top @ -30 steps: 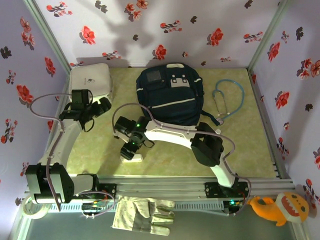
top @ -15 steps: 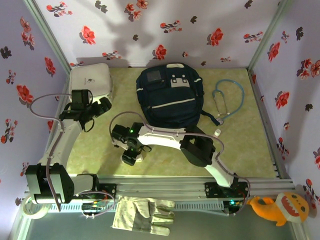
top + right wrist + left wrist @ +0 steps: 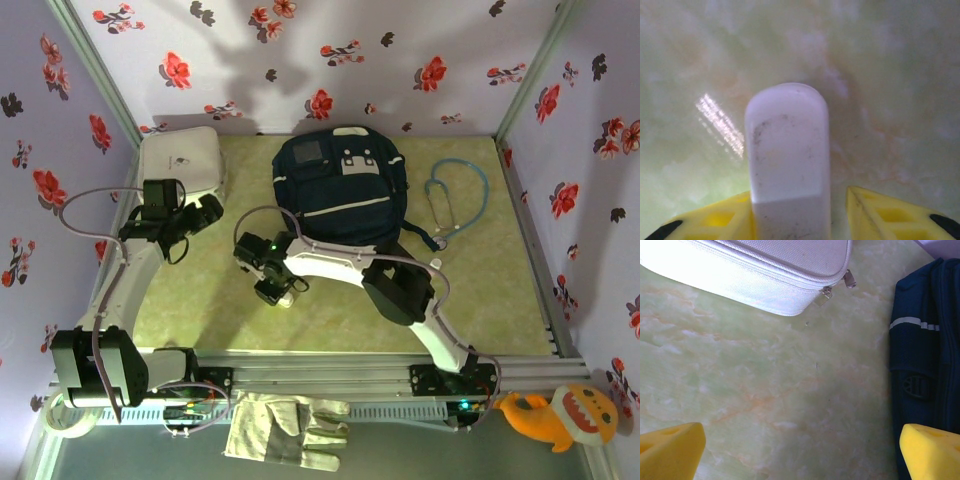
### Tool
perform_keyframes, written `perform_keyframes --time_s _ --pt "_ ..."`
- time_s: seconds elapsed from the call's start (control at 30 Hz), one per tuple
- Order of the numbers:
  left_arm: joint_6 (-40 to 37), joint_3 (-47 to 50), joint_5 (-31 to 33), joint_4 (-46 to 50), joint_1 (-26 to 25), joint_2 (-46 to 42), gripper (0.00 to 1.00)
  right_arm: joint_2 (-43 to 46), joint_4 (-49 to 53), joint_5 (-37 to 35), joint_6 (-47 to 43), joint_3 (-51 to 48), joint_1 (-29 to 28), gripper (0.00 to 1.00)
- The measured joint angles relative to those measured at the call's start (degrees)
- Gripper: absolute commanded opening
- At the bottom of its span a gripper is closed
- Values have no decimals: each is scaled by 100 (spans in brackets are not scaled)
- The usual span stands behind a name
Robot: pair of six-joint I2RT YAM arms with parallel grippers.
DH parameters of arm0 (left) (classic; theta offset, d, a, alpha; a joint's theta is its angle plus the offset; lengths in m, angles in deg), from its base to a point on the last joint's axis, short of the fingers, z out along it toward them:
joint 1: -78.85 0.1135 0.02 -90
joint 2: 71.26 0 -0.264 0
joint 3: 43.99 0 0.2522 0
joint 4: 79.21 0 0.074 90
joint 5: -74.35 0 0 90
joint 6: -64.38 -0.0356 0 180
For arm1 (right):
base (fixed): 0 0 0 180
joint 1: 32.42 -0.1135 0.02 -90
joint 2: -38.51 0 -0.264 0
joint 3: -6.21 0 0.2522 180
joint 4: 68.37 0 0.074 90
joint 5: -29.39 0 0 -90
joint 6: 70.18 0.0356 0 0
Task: Pack the student bag
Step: Pick up the personal item from the bottom-center of the table, then open the student bag at the top-center of the table.
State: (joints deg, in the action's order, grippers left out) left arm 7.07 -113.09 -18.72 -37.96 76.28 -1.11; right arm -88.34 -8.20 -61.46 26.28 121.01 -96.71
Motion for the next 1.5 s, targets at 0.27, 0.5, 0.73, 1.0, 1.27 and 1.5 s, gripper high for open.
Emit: perform_keyframes --time_s 0.27,0.5,0.73,1.0,1.27,1.5 --pt "-4 13 -190 -116 0 0 100 702 -656 -435 479 -898 201 26" --pt "-22 35 -535 -494 -540 87 100 2573 -1705 -866 1185 -2105 824 23" --pt "-817 -481 -933 -682 -1891 955 100 4280 -2439 -1637 2074 -3397 1843 24" --pt "-2483 -1845 -1113 -450 -3314 2170 97 5622 -2479 -2046 3077 -4684 3171 28" --pt "-4146 -3368 -634 450 -4280 3663 81 6168 -2387 -2164 3585 -5086 3541 29" --pt "-4780 -4229 -190 938 -4570 4542 66 6334 -2387 -2144 3773 -5388 3757 31"
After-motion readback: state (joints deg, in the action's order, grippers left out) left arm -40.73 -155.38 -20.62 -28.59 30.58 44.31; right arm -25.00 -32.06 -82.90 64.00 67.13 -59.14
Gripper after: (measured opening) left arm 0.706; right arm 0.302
